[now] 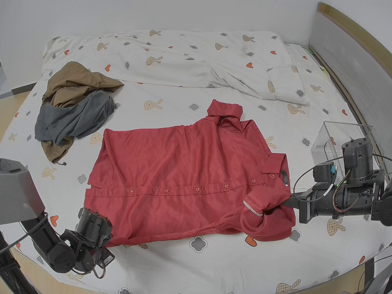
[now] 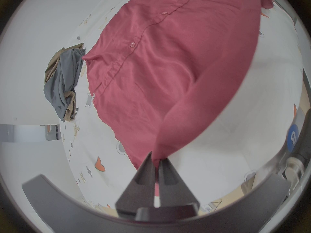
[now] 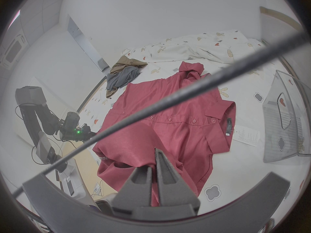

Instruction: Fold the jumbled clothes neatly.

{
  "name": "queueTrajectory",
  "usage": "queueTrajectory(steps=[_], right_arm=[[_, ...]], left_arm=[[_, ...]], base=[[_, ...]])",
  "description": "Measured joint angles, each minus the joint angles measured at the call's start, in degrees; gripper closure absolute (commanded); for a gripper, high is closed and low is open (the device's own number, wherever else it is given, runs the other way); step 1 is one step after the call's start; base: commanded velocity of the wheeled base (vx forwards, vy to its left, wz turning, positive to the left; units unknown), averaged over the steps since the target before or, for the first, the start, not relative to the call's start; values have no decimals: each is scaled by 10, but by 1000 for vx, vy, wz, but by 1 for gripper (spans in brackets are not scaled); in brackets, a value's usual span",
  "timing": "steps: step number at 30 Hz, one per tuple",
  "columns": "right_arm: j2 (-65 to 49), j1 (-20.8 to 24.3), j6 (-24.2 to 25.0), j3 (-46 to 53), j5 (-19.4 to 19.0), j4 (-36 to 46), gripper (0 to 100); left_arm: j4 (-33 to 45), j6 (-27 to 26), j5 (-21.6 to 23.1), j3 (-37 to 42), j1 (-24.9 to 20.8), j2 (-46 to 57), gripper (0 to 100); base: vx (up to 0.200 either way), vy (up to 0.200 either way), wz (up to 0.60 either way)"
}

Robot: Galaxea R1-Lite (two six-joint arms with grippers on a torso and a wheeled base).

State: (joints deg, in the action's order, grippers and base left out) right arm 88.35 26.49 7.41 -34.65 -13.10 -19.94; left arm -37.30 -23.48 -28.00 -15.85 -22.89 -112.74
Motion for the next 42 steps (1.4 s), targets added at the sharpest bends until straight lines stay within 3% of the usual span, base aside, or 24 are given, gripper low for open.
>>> queueTrajectory(steps=[23,42], right_arm=[[-17,-39,-1,-34,7,-1,100],[53,-79,-1,-76,7,-2,100]], left_arm=[[25,-20,-18,-144,28,9,100],[40,-33,-18,-264,46,-64,100]], base=[[0,0,0],[0,0,0]])
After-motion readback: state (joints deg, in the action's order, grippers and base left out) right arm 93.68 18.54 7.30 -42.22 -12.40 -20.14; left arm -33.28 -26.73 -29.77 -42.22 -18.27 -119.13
